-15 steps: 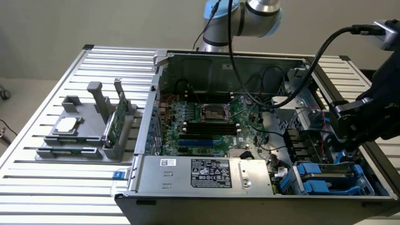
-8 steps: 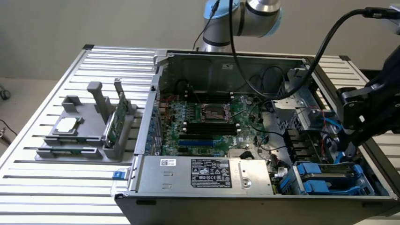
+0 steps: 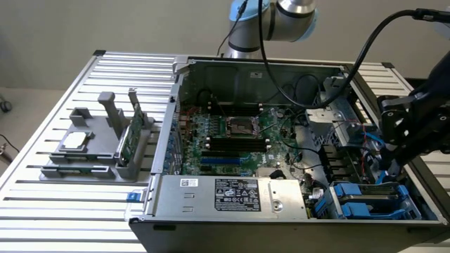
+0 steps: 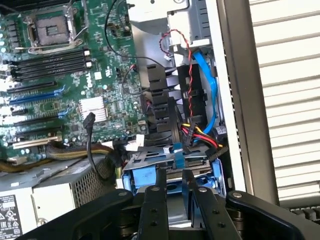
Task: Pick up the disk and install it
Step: 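Insert the first disk wire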
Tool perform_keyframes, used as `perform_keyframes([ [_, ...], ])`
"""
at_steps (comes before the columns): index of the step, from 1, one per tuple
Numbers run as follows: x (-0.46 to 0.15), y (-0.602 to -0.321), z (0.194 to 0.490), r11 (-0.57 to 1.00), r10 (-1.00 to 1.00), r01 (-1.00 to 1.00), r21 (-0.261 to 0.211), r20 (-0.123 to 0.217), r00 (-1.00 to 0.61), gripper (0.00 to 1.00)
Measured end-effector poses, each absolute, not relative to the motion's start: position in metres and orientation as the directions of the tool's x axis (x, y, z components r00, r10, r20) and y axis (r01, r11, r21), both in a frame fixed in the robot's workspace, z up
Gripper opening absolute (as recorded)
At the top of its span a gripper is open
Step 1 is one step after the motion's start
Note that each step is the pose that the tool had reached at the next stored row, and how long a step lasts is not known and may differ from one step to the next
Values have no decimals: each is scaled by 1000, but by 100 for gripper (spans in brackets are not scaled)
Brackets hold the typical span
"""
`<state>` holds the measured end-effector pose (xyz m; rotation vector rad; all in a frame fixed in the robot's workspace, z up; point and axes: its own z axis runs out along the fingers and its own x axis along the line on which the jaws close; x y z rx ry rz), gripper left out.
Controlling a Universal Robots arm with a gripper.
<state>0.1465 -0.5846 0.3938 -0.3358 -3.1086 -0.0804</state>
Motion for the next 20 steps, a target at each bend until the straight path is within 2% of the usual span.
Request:
perform_keyframes([
  [7,147,-585,388,945,323,323,49,19,-946,27],
  [20,175,-585,386,925,376,377,51,20,-926,27],
])
